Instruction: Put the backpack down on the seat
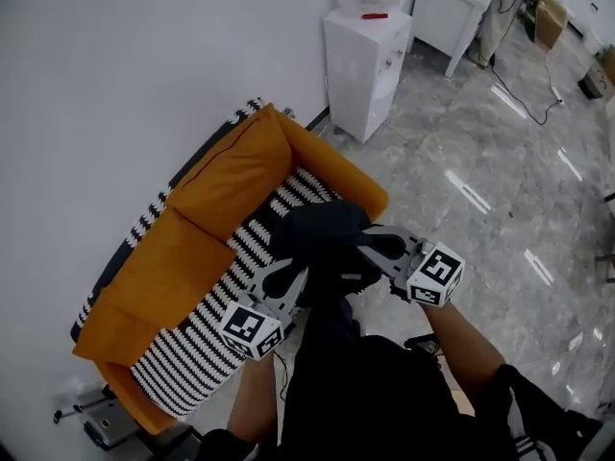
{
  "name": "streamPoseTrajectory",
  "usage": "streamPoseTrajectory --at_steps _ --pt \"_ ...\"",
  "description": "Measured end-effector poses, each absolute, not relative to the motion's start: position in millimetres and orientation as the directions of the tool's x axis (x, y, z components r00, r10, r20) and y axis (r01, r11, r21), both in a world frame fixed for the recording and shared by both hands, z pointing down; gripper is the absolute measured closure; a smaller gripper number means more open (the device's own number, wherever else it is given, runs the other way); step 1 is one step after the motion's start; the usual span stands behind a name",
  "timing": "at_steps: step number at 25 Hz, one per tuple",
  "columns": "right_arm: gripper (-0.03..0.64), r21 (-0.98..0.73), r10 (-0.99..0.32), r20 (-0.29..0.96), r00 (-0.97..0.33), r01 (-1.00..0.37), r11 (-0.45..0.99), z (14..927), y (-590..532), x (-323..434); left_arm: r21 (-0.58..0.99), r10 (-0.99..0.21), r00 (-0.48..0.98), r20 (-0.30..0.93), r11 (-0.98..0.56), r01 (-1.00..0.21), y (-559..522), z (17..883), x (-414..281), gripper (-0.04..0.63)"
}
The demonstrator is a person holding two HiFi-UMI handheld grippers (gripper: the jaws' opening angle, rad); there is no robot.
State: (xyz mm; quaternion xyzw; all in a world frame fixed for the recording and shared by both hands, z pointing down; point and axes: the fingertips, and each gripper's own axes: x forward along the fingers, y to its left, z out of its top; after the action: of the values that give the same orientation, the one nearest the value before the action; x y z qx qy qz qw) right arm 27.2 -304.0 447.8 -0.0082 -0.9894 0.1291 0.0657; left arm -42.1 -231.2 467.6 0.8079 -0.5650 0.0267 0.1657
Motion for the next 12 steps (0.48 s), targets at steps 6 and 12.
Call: streamPoseTrajectory --at_steps 6,12 --pt "0.581 -0.289 0.104 0.184 -0.978 0.047 0.956 476 -330 -12 0.294 -0.928 0.280 0.246 -0.204 -0.934 -248 499 -71 0.555" --pt "0.581 -0.325 0.155 0.215 -0.964 0.079 0.943 495 -359 -53 0.338 -0.940 0.218 0.262 -0.122 -0.933 -271 519 -103 0.555"
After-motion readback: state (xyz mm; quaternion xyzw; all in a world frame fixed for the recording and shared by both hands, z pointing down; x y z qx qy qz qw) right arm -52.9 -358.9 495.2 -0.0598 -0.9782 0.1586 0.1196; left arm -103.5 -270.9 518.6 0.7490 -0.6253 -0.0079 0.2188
